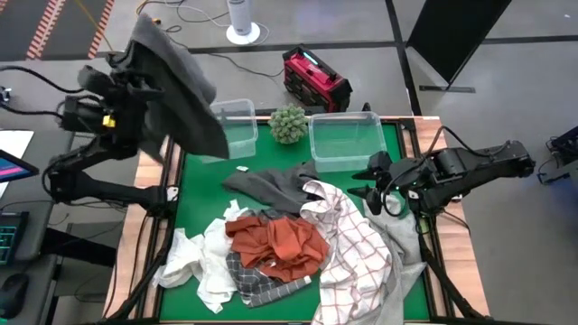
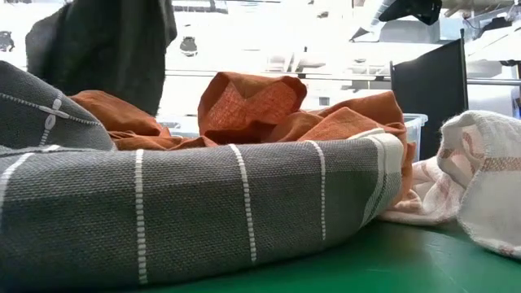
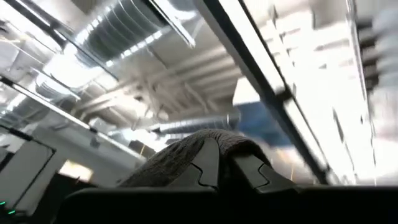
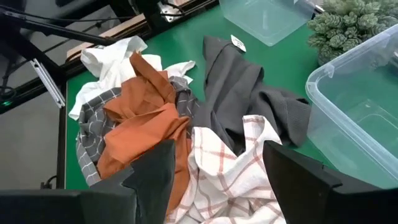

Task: Sort towels by color in basket
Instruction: Put the dark gray towel into the left transparent bin

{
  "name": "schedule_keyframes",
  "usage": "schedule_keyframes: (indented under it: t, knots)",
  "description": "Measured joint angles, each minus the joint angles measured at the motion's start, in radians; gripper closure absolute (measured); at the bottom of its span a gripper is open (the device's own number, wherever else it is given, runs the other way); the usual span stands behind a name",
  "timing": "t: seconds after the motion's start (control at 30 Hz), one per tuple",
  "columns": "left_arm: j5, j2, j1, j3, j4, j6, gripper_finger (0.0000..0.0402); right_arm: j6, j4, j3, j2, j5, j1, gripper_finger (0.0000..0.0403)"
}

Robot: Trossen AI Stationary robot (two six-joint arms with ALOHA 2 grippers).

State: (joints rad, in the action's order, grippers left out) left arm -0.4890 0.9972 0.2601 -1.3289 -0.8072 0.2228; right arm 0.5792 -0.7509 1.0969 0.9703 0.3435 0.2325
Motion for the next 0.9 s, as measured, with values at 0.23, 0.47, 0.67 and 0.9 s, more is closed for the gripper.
schedule_keyframes:
  t: [0.23, 0.47, 0.67, 0.9]
  knots:
    - [0.07, 0.166, 0.127, -0.074, -0.282, -0.213, 0.0399, 0.022, 0.002, 0.0, 0.0, 0.0, 0.0, 0.0133]
    - [0.196, 0.398, 0.253, -0.4, -0.279, -0.37, 0.0399, 0.024, 0.005, 0.0, 0.0, 0.0, 0.0, 0.0133]
    - [0.327, 0.542, 0.342, -0.701, -0.069, -0.335, 0.0399, 0.027, 0.005, 0.0, 0.0, 0.0, 0.008, 0.0133]
    - [0.425, 0.512, 0.393, -0.874, 0.529, -0.289, 0.0399, 0.026, 0.004, 0.0, 0.0, 0.0, 0.011, 0.0133]
